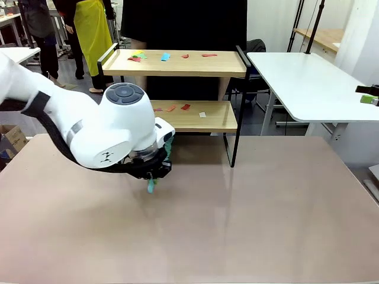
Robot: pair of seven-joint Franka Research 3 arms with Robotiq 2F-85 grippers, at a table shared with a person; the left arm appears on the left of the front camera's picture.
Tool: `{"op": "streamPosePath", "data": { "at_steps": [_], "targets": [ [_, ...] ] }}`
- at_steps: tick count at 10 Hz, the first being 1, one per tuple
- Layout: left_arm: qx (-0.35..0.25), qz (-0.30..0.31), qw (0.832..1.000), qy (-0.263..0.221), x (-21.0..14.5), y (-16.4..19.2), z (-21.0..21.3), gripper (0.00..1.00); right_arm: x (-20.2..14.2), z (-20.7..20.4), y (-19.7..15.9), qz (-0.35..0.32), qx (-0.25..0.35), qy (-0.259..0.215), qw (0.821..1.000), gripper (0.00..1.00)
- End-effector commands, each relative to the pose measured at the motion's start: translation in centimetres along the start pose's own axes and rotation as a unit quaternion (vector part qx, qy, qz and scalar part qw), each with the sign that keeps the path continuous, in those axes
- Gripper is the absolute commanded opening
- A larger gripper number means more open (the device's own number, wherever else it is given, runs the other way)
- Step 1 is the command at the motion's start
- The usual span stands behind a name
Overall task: Clean the shelf.
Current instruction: Clean the specific section of the Shelf indicated by the human with the Duster.
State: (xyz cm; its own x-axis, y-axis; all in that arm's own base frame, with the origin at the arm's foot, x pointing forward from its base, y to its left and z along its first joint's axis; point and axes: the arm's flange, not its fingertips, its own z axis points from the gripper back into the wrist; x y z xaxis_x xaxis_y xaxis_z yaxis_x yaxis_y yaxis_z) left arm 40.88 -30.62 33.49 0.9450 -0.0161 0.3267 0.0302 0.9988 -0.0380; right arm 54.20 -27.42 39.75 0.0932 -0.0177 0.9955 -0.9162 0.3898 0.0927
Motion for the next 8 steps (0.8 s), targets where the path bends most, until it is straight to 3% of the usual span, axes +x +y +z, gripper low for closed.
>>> {"op": "streamPosePath", "data": {
  "at_steps": [1, 3, 5, 8],
  "targets": [
    [0.030, 0.021, 0.999, 0.000, -1.6, 1.7, 0.3, 0.13, 0.4, -0.2, 0.0, 0.003, 0.001, -0.001, 1.000, 1.00],
    [0.072, 0.029, 0.997, 0.000, -2.2, 4.4, 0.2, 0.13, 0.4, -0.2, 0.0, 0.003, 0.001, -0.001, 1.000, 1.00],
    [0.136, 0.029, 0.990, -0.032, -2.9, 6.4, 1.5, 0.13, 0.4, -0.2, 0.0, 0.003, 0.001, -0.001, 1.000, 1.00],
    [0.173, 0.005, 0.982, -0.081, -3.8, 5.8, 3.8, 0.13, 0.4, -0.2, 0.0, 0.003, 0.001, -0.001, 1.000, 1.00]
  ]
}}
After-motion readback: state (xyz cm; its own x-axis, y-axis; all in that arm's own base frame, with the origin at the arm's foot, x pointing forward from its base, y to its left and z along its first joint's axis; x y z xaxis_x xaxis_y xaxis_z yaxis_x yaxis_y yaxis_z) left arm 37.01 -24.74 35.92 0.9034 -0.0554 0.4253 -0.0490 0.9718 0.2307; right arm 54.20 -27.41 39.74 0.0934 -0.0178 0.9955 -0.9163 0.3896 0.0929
